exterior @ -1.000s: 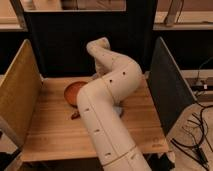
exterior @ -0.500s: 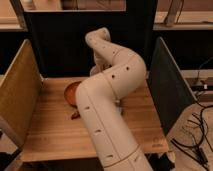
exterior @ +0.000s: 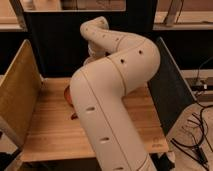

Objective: Place the ceramic cup in the ceramic bowl

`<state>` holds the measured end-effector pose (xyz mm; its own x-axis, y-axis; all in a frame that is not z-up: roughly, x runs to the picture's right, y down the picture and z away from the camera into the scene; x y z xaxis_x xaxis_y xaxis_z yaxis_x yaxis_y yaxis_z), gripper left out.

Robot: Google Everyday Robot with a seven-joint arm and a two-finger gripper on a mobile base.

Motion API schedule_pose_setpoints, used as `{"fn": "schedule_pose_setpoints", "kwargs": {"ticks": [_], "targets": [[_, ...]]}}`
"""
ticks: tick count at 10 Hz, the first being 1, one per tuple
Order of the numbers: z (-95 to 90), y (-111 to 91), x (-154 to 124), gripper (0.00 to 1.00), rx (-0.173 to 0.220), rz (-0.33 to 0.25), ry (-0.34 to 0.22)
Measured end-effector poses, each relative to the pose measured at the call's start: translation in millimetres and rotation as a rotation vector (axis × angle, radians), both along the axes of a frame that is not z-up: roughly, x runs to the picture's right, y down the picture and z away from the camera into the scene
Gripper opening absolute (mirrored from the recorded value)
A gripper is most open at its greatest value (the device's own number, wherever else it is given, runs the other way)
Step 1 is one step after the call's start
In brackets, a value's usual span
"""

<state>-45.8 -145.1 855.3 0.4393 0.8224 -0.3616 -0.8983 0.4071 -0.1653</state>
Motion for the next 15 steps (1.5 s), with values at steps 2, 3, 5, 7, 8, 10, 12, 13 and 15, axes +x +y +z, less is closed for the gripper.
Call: {"fn": "schedule_pose_setpoints", "kwargs": {"ticks": [2,3,5,7,8,10,12,13,15], "targets": [[-20.5,33.1,-22.6,0.0,-0.03,-0.074,-0.05],[-27.6,45.9,-30.2,0.0,-0.042,-0.102,-0.069],[-41.8,80.4,-55.4,0.0,-0.076,-0.191,-0.118],[-42.9,101.1,-81.9,0.0,-0.103,-0.257,-0.16],[-38.8,112.2,-97.1,0.0,-0.124,-0.294,-0.18],[-27.0,120.9,-115.4,0.0,-0.142,-0.34,-0.198],[-5.3,112.0,-123.8,0.0,-0.137,-0.351,-0.194],[4.8,104.0,-123.9,0.0,-0.132,-0.344,-0.187],[23.6,95.2,-120.0,0.0,-0.145,-0.319,-0.174]]}}
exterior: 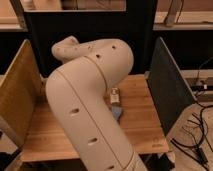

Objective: Place the ceramic cup in the ceramic bowl

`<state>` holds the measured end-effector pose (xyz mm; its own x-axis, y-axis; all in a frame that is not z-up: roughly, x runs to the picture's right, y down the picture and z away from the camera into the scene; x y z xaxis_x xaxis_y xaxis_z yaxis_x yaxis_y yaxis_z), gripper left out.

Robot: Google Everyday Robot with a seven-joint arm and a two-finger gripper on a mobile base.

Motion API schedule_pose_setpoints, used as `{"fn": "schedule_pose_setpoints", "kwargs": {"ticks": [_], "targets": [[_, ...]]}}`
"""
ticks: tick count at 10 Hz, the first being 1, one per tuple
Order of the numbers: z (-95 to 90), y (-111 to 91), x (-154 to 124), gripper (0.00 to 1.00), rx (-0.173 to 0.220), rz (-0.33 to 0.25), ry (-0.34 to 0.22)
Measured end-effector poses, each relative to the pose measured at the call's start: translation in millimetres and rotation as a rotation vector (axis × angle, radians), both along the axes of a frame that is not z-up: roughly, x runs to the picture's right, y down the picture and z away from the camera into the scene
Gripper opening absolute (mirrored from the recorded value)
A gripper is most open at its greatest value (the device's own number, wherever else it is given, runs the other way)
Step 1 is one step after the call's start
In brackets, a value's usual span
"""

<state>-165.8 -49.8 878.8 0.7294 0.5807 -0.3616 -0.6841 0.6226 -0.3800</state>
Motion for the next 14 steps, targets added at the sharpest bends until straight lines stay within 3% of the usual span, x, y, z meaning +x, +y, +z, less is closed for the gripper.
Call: {"fn": "schedule_pose_setpoints", "kwargs": {"ticks": [2,10,14], "targets": [[9.8,2.8,4.5,0.0,-0.033,0.014,0.014],[10.7,2.8,4.3,0.76,-0.034,0.017,0.013],[10.7,2.6,4.7,0.8,-0.034,0.017,0.013]]}}
